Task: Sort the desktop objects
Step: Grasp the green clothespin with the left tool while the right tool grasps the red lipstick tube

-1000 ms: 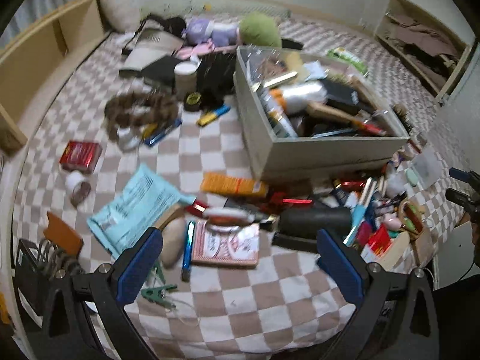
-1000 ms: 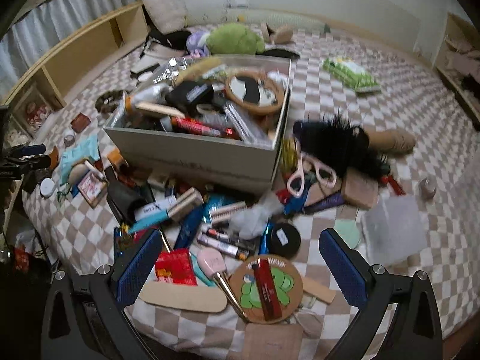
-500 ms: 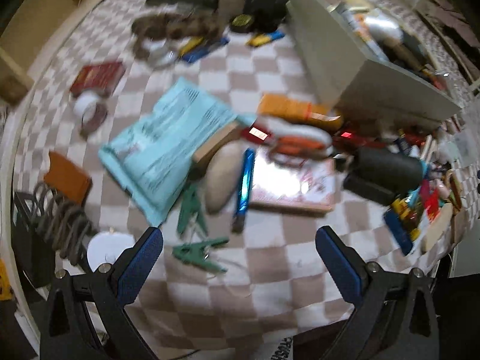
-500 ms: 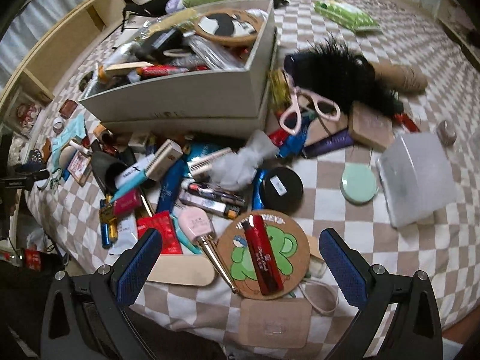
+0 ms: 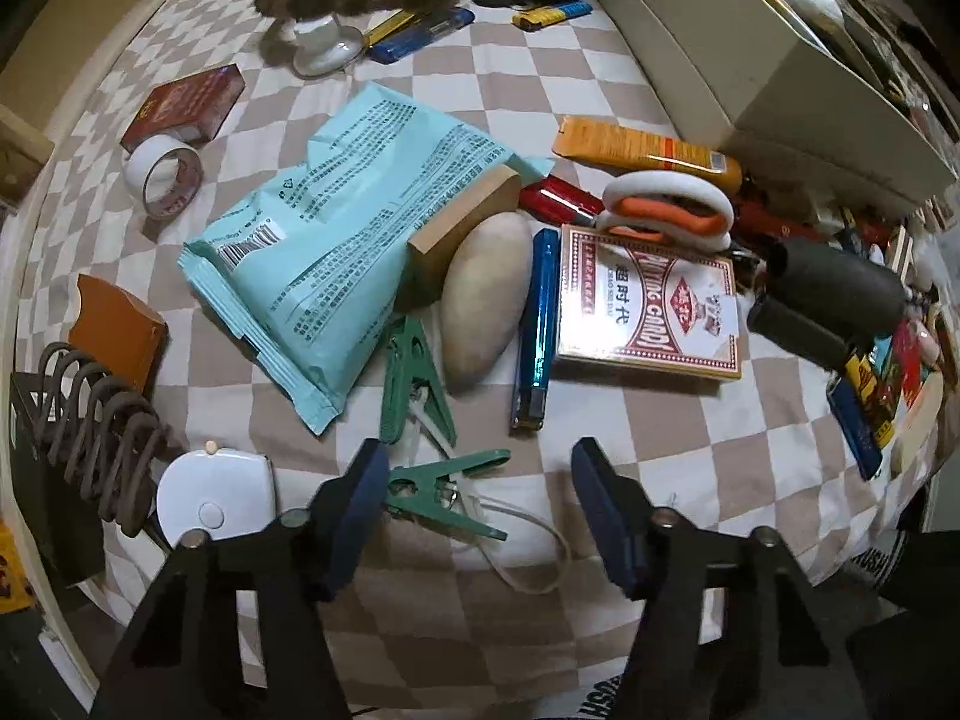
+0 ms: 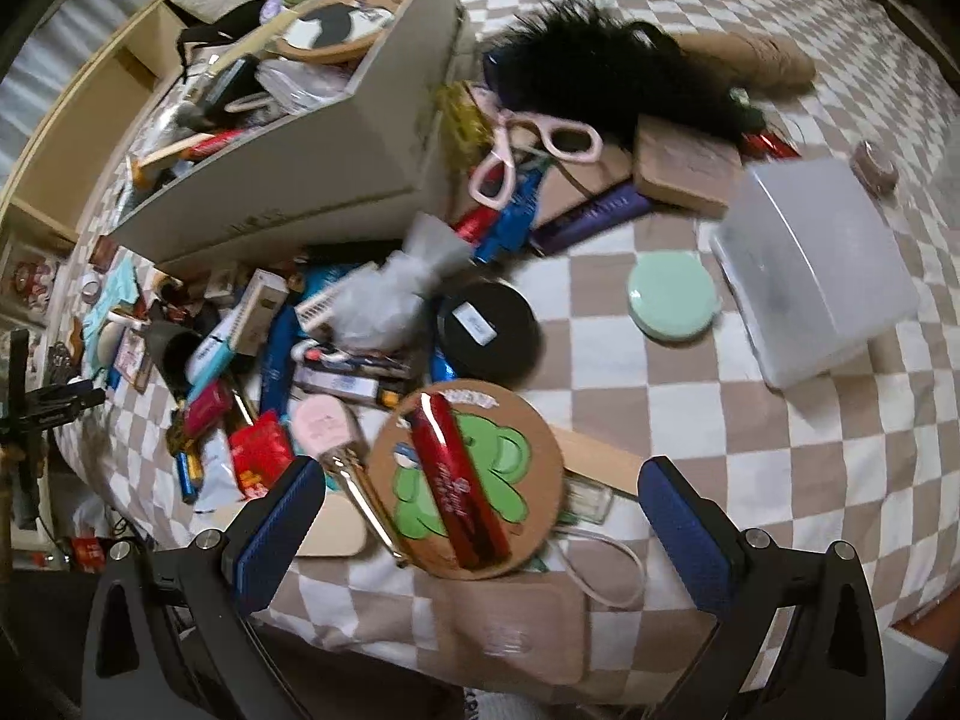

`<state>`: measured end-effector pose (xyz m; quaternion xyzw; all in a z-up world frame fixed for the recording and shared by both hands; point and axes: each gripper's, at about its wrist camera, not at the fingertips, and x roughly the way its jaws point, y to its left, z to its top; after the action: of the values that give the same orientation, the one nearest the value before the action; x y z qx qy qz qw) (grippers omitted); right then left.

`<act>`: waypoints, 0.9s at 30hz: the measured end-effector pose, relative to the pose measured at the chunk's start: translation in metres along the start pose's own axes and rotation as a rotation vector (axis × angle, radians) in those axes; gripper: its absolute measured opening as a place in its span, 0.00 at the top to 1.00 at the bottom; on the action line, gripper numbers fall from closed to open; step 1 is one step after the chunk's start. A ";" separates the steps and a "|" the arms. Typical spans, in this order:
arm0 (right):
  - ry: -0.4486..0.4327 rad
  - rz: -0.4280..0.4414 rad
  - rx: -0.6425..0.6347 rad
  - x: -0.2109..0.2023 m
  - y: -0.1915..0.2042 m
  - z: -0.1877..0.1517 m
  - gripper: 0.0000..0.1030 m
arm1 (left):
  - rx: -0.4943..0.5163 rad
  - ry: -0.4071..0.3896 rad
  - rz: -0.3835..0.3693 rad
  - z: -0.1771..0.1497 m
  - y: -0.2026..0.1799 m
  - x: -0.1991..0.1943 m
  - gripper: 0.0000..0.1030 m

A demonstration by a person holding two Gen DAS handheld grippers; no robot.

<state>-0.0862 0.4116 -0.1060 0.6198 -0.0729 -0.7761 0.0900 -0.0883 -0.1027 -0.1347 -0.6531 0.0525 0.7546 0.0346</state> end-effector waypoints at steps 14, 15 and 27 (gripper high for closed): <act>0.079 -0.042 -0.204 0.024 0.035 -0.014 0.33 | -0.027 -0.050 -0.036 -0.013 0.013 -0.020 0.82; 0.084 -0.052 -0.225 0.026 0.039 -0.014 0.40 | -0.027 -0.057 -0.040 -0.014 0.013 -0.022 0.85; 0.082 -0.132 -0.275 0.035 0.038 -0.014 0.76 | -0.043 -0.099 -0.058 -0.005 0.008 -0.042 0.86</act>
<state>-0.0783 0.3662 -0.1338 0.6361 0.0789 -0.7572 0.1256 -0.0781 -0.1105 -0.0932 -0.6167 0.0156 0.7858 0.0453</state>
